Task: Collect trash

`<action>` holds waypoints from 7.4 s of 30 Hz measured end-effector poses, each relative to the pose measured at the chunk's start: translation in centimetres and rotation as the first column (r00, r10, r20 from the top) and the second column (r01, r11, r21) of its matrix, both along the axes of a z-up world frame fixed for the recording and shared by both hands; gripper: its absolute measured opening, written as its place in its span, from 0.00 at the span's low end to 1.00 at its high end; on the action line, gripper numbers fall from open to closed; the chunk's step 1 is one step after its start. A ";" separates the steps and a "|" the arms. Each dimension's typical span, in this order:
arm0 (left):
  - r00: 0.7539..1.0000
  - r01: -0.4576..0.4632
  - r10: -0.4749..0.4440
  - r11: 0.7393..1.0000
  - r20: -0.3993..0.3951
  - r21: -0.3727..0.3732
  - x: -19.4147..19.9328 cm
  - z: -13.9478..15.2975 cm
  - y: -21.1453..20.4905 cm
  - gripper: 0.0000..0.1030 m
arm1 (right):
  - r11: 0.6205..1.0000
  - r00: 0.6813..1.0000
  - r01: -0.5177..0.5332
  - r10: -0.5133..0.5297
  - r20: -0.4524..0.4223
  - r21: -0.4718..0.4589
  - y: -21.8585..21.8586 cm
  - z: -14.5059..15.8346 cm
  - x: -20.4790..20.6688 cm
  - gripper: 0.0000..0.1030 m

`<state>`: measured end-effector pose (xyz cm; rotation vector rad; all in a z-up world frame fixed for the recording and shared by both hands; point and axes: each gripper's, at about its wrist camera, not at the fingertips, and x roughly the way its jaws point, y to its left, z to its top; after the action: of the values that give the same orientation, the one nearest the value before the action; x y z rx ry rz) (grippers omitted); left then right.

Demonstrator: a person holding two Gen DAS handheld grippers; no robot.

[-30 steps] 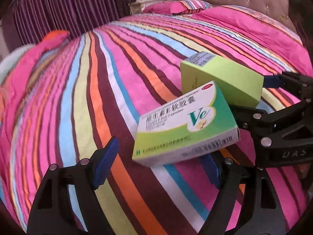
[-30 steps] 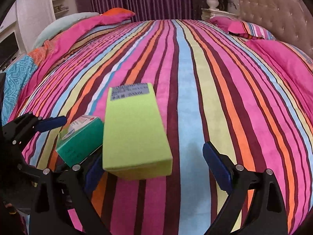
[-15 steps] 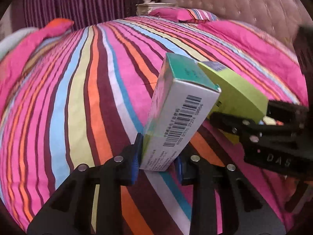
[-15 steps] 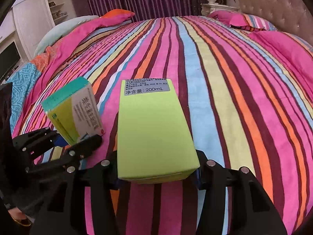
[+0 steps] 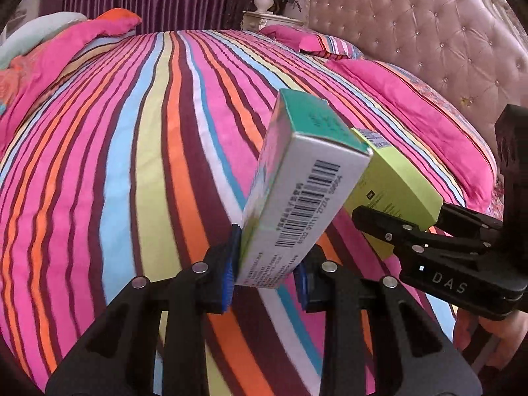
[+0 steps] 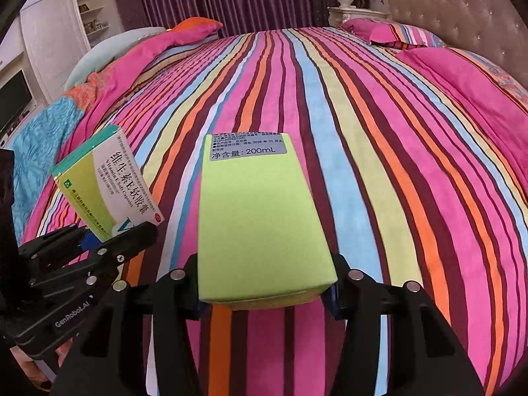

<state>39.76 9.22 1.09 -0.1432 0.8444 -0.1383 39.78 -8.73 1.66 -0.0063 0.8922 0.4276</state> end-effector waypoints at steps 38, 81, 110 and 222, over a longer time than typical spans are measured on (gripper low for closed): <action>0.995 0.021 -0.019 1.000 -0.096 0.015 -30.2 -0.5 -4.9 0.28 | 0.998 0.999 -0.031 0.031 -0.012 -0.052 -5.9 1.9 -25.2 0.48; 0.853 0.097 -0.115 0.993 -0.509 -0.061 -36.8 -12.2 -9.6 0.28 | 0.995 0.815 -0.037 -0.027 -0.579 -0.098 -7.8 -12.5 -31.2 0.48; 0.603 0.058 -0.096 0.995 -0.792 -0.076 -35.1 -20.5 -9.7 0.28 | 0.976 0.585 -0.096 -0.101 -0.805 -0.193 -6.3 -20.0 -30.2 0.48; 0.933 -0.117 0.156 0.983 -0.323 0.138 -35.3 -7.5 -6.7 0.76 | 0.986 0.977 0.003 -0.038 -0.209 -0.165 -7.2 -5.3 -29.7 0.93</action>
<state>4.50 2.51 -6.38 -0.1164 1.1748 0.0702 10.05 -15.92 -3.64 -0.1042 1.1356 0.3382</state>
